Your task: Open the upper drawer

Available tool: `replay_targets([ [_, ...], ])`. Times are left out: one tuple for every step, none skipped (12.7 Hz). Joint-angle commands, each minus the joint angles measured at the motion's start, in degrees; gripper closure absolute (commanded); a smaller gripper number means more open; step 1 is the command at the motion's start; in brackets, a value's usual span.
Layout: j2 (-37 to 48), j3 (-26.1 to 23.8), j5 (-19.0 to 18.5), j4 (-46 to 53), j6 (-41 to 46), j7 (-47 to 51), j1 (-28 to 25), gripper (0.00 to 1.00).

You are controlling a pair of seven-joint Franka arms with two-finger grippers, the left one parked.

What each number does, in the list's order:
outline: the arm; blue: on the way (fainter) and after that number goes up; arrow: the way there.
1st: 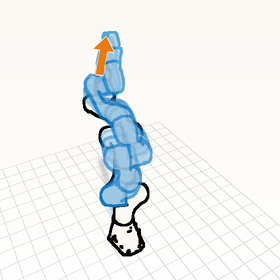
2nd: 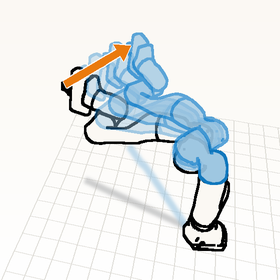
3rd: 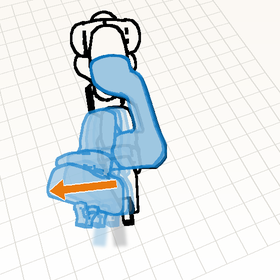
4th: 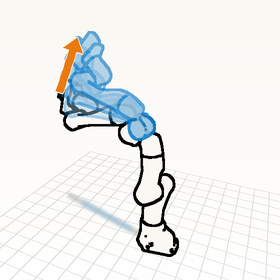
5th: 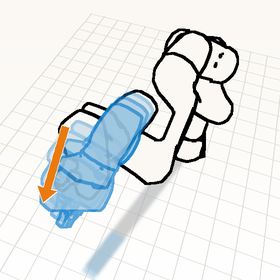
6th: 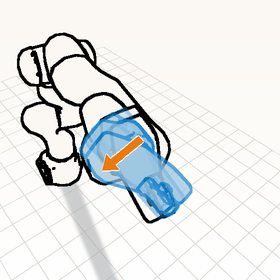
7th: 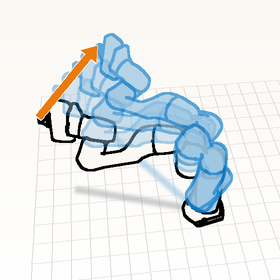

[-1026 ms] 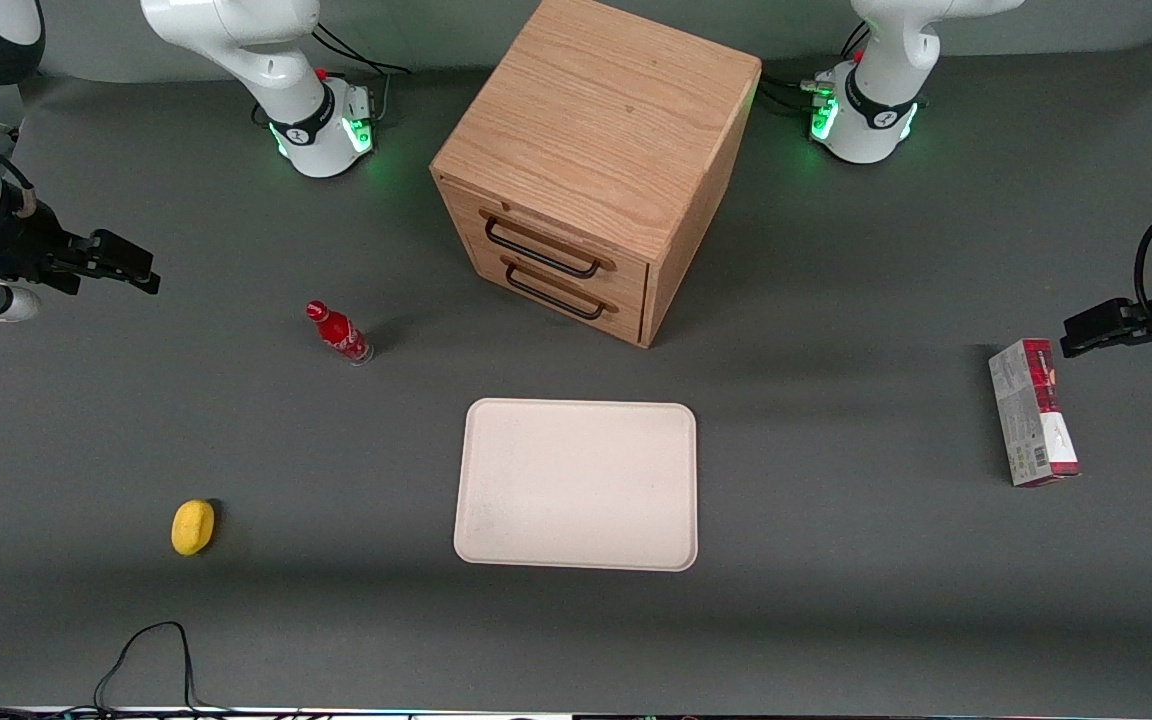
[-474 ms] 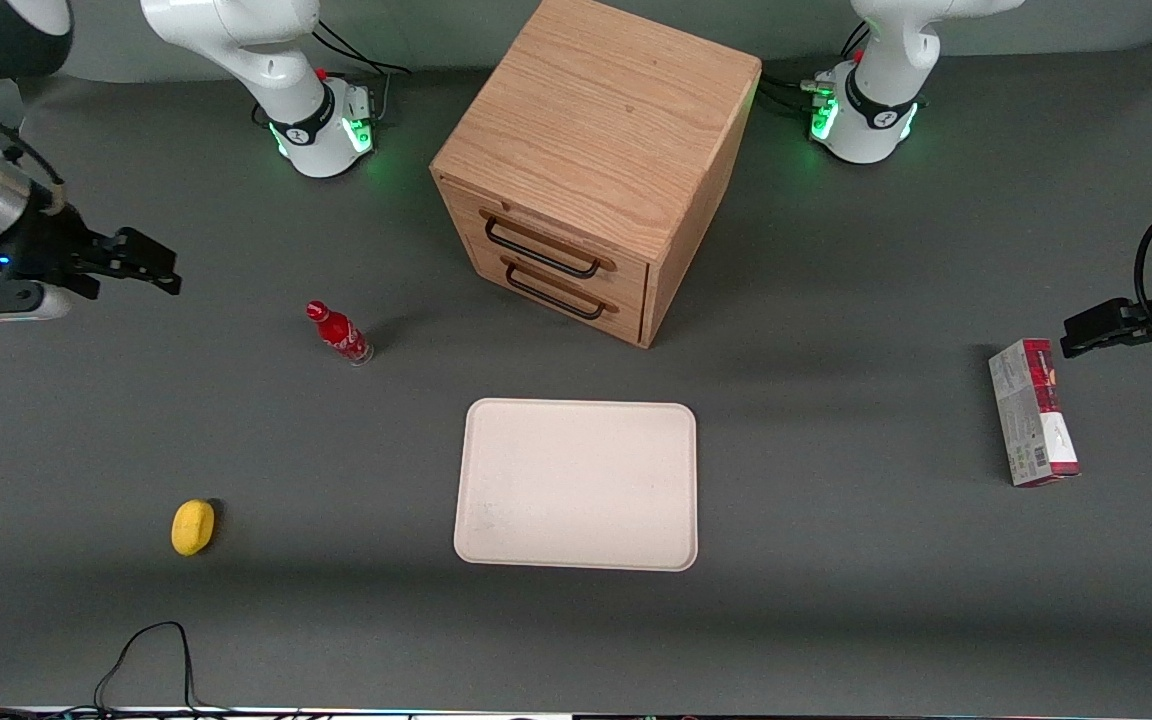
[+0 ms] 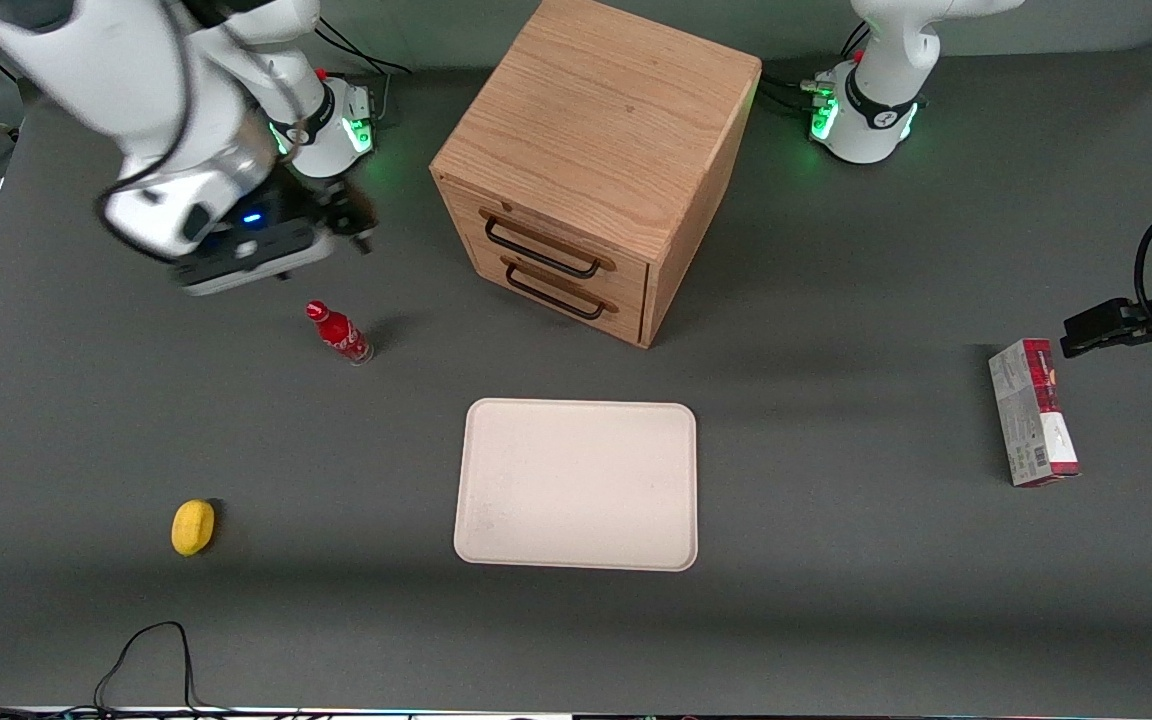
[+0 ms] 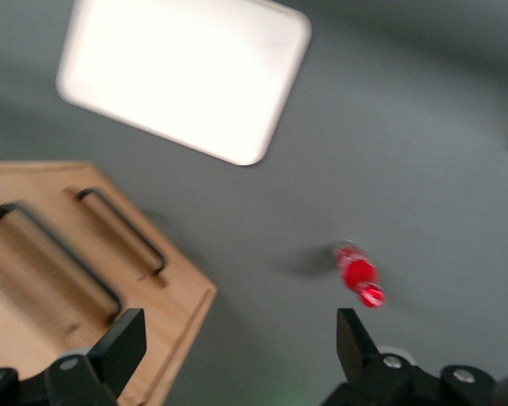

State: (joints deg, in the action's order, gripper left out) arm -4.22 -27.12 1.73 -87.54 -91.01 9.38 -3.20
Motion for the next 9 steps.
replay_targets([
  [-3.5, -6.5, 0.6, 4.1, 1.5, -9.5, -0.2, 0.0],
  [-3.9, -9.1, 0.7, 4.0, 1.5, -12.8, -0.2, 0.0],
  [-5.3, -10.5, 0.9, 4.1, 1.5, -15.3, -0.2, 0.0],
  [-6.6, -11.7, 2.0, 4.0, 1.6, -16.6, -0.2, 0.0],
  [-8.2, -12.0, 4.5, 4.0, 1.6, -17.4, -0.1, 0.0],
  [-9.9, -12.0, 7.2, 3.6, 1.6, -19.2, -0.1, 0.0],
  [-11.5, -11.9, 8.1, 3.3, 1.1, -21.4, -0.1, 0.0],
  [-13.9, -11.9, 8.1, 3.3, 0.7, -23.3, -0.1, 0.0],
  [-16.0, -11.9, 8.0, 3.3, 0.4, -24.6, -0.1, 0.0],
])
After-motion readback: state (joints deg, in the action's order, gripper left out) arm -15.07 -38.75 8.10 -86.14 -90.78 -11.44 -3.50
